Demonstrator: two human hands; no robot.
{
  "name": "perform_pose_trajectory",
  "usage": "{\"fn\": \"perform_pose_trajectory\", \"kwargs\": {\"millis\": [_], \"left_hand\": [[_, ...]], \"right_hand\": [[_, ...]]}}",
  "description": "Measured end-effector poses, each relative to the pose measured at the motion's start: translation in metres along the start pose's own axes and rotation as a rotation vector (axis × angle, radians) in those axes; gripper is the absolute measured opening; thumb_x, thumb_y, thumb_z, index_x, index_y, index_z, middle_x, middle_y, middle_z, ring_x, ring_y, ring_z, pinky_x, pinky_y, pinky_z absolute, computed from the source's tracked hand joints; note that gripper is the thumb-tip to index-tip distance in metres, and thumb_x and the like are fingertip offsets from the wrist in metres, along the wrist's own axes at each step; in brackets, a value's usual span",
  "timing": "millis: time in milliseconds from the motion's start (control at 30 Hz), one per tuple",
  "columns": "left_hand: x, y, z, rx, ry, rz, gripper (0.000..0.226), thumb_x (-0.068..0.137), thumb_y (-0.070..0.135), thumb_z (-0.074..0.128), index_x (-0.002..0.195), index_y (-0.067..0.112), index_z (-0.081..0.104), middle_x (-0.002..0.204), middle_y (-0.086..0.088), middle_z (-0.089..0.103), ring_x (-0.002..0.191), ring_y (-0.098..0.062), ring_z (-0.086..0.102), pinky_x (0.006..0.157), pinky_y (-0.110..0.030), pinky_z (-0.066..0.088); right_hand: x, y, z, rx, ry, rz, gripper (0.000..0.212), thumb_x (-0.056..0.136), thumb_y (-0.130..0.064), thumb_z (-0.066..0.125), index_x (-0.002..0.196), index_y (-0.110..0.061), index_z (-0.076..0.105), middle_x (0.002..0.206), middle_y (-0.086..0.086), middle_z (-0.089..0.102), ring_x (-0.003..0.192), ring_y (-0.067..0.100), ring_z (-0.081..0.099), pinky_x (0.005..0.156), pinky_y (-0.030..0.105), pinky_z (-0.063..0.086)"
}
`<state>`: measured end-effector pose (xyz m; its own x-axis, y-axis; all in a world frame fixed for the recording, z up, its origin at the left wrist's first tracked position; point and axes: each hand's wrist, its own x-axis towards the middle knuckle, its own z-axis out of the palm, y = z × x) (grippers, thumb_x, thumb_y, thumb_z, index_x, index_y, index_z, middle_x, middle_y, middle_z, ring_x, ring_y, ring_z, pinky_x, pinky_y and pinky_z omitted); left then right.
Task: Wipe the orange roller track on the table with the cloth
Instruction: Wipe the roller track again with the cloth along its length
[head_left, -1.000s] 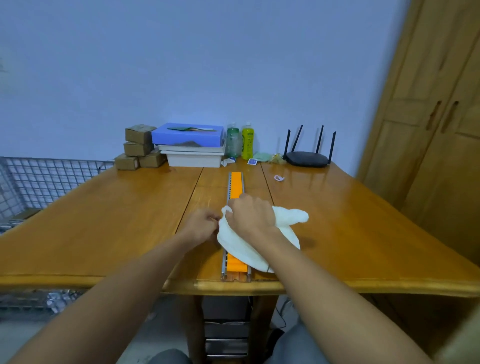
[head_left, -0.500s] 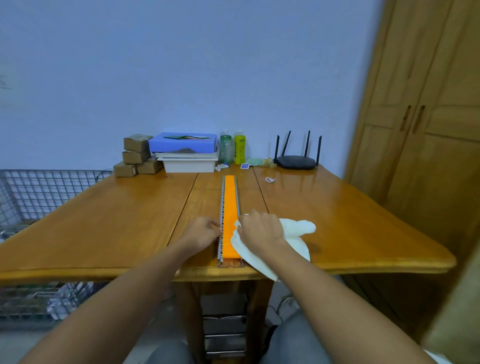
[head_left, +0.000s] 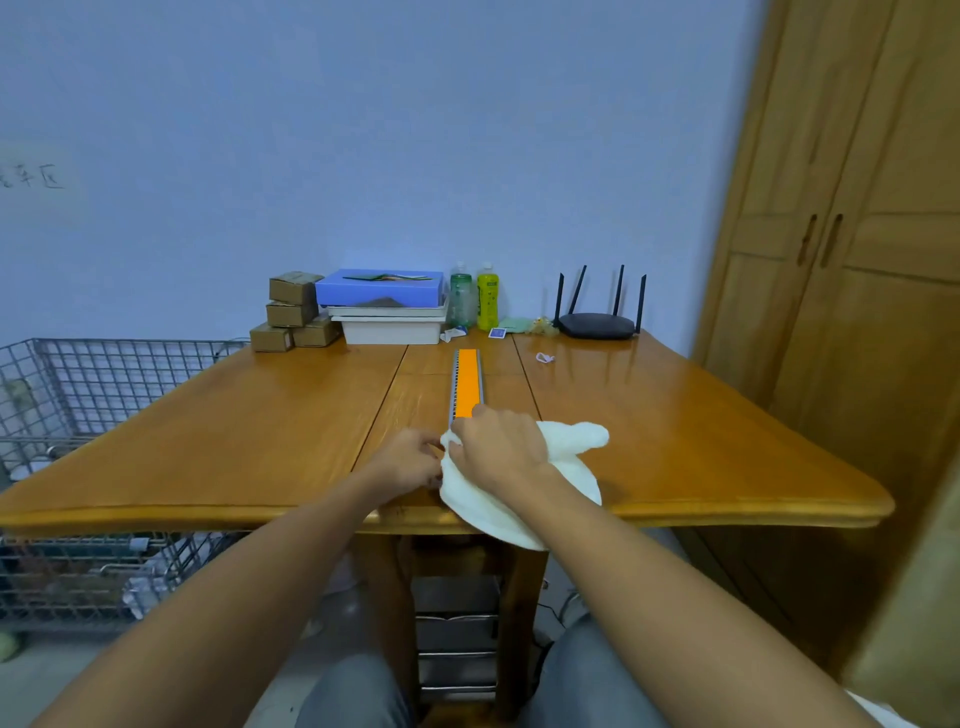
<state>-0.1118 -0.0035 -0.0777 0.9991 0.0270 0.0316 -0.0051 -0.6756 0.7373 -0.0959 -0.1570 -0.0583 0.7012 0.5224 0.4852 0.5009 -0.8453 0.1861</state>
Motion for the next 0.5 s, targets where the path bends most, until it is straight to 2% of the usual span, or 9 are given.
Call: {"fn": "perform_pose_trajectory", "kwargs": {"millis": [100,200,267,367,500], "left_hand": [[-0.007,0.004,-0.004,0.02,-0.025,0.001,0.024,0.088,-0.007,0.057,0.089,0.015,0.068,0.072,-0.005,0.066,0.066,-0.014,0.06,0.058,-0.023,0.047],[-0.007,0.003,-0.004,0.007,-0.042,-0.013,0.029,0.083,-0.005,0.062,0.083,0.023,0.065,0.076,-0.013,0.067,0.072,-0.021,0.06,0.069,-0.032,0.048],[-0.007,0.003,-0.004,-0.015,-0.056,-0.026,0.029,0.082,-0.004,0.064,0.086,0.025,0.065,0.075,-0.015,0.067,0.071,-0.022,0.059,0.069,-0.033,0.047],[-0.003,0.0,-0.003,-0.054,-0.077,-0.05,0.026,0.081,-0.001,0.067,0.102,0.013,0.071,0.07,-0.013,0.066,0.067,-0.019,0.059,0.066,-0.033,0.048],[0.001,-0.003,-0.005,-0.09,-0.08,-0.075,0.027,0.084,0.0,0.071,0.109,0.009,0.069,0.081,-0.016,0.069,0.073,-0.022,0.064,0.073,-0.036,0.054]], "right_hand": [[-0.007,-0.008,0.008,-0.001,-0.03,0.002,0.034,0.102,-0.041,0.045,0.119,-0.02,0.066,0.109,0.006,0.063,0.094,0.029,0.064,0.064,0.034,0.037],[-0.012,-0.007,0.009,-0.002,-0.022,0.003,0.033,0.102,-0.039,0.046,0.118,-0.02,0.067,0.109,0.006,0.063,0.093,0.029,0.064,0.064,0.034,0.037],[-0.015,-0.006,0.007,-0.017,-0.024,-0.01,0.032,0.102,-0.038,0.047,0.118,-0.02,0.067,0.109,0.005,0.064,0.093,0.029,0.064,0.063,0.033,0.037],[-0.021,0.0,0.004,-0.004,-0.042,0.008,0.029,0.102,-0.037,0.048,0.115,-0.021,0.068,0.108,0.006,0.064,0.093,0.029,0.065,0.064,0.033,0.037],[-0.027,0.011,0.001,0.035,-0.073,0.078,0.028,0.101,-0.036,0.047,0.101,-0.018,0.069,0.098,0.005,0.064,0.086,0.028,0.064,0.063,0.033,0.038]]}}
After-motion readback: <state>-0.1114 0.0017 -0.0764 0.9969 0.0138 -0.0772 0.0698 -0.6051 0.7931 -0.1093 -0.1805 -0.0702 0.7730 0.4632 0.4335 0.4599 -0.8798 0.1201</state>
